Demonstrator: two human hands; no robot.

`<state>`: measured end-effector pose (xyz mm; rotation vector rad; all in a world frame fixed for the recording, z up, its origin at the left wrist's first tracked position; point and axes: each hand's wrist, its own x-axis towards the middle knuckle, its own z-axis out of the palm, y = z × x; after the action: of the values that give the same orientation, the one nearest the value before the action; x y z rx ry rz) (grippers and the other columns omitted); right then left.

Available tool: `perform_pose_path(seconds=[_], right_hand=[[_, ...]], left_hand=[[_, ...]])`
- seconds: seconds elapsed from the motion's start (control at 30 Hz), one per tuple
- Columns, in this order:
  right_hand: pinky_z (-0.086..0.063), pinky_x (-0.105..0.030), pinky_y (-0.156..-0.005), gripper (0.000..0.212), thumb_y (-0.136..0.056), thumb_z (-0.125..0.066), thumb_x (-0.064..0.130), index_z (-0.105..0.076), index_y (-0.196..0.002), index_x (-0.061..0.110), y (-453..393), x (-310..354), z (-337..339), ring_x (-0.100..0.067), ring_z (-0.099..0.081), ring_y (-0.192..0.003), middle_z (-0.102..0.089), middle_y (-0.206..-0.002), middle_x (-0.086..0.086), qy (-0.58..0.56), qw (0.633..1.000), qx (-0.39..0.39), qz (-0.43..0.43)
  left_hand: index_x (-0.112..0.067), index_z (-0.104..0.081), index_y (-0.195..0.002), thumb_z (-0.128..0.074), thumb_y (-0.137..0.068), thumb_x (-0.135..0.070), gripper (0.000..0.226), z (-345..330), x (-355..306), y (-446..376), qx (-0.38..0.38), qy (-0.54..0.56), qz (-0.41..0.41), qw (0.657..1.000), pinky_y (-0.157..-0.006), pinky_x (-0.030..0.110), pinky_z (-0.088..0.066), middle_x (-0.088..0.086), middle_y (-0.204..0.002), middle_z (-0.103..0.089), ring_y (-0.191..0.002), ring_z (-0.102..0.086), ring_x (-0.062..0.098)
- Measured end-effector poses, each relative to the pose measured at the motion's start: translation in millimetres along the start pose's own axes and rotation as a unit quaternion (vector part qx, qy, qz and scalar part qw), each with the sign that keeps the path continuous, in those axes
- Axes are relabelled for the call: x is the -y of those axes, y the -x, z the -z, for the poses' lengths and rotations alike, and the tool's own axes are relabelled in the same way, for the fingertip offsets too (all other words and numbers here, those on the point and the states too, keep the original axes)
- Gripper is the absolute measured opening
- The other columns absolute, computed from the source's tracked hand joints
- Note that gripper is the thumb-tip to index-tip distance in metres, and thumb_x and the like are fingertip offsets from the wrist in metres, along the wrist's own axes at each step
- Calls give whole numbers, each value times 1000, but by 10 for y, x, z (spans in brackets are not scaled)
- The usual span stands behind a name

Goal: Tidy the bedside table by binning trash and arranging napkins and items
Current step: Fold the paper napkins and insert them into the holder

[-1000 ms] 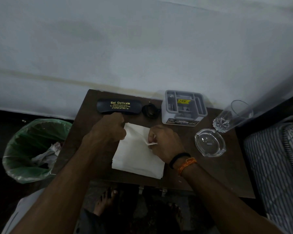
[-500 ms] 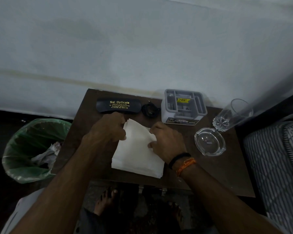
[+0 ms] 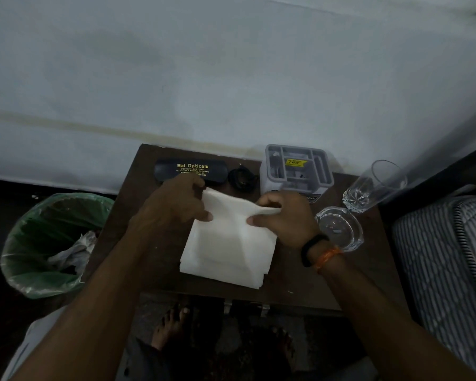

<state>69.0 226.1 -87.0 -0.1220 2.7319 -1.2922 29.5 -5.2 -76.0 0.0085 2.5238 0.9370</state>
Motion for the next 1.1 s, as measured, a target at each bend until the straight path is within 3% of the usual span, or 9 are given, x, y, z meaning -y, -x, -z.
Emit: perform_pose_path(seconds=[0.13, 0.4, 0.47, 0.53, 0.67, 0.83, 0.93, 1.03, 1.1], right_hand=[[-61, -41, -71, 20, -65, -86, 6, -73, -77, 13, -3, -61, 192, -26, -72, -80, -76, -86, -6, -190, 977, -5, -99], [-59, -44, -82, 43, -58, -86, 5, -73, -98, 3, -100, -115, 357, -32, -72, -94, -76, -101, -12, -385, 910, -15, -150], [-57, -46, -88, 54, -60, -83, 6, -69, -112, 1, -106, -105, 392, -35, -69, -103, -73, -112, -15, -441, 883, 17, -160], [-54, -48, -94, 61, -63, -80, 7, -65, -121, 1, -105, -95, 421, -36, -66, -109, -70, -119, -16, -473, 864, 37, -170], [-47, -48, -104, 53, -75, -73, 13, -63, -126, 7, -88, -88, 466, -32, -61, -120, -67, -127, -12, -511, 834, 76, -192], [-44, -49, -106, 53, -82, -69, 15, -57, -134, 8, -54, -90, 517, -29, -58, -125, -63, -133, -10, -522, 811, 123, -233], [-44, -50, -107, 55, -79, -70, 12, -58, -132, 5, -47, -65, 517, -30, -57, -125, -64, -131, -12, -506, 819, 118, -242], [-43, -49, -108, 55, -77, -70, 7, -58, -131, 0, -62, -53, 510, -35, -57, -125, -64, -129, -16, -501, 829, 80, -234], [-44, -49, -107, 53, -76, -68, 4, -59, -129, -2, -80, -61, 519, -37, -57, -123, -64, -129, -18, -518, 825, 46, -220]], left_hand=[[-5, -65, -111, -89, -65, -14, 53, -9, -66, -12, 30, 123, -20, 992, -88, 44, -57, 7, -107, -72, -99, -70, 27], [-18, -75, -106, -83, -71, -37, 40, -37, -230, 89, 79, 244, -61, 965, -90, 37, -57, -6, -104, -77, -97, -72, 13], [-16, -74, -108, -80, -75, -31, 37, -28, -267, 111, 94, 308, -54, 945, -88, 37, -57, -3, -107, -76, -99, -73, 16], [-12, -72, -111, -75, -82, -19, 31, -18, -286, 112, 115, 381, -35, 917, -76, 34, -61, 4, -107, -76, -95, -74, 21], [-8, -73, -106, -68, -86, -9, 21, -33, -323, 102, 125, 462, -1, 878, -59, 30, -59, 8, -99, -78, -81, -76, 21], [-9, -71, -107, -68, -83, -4, 24, -27, -313, 64, 110, 498, -16, 860, -61, 30, -60, 7, -100, -77, -83, -76, 20], [-5, -66, -111, -75, -69, -7, 43, -17, -308, 44, 88, 503, -32, 859, -65, 32, -61, 8, -100, -77, -84, -75, 21], [-5, -64, -114, -78, -66, -18, 52, -1, -308, 48, 78, 503, -28, 861, -83, 40, -60, 9, -108, -75, -101, -72, 27], [-8, -62, -118, -77, -71, -38, 57, 4, -295, 72, 99, 480, -6, 872, -95, 53, -54, 11, -114, -73, -110, -68, 33]])
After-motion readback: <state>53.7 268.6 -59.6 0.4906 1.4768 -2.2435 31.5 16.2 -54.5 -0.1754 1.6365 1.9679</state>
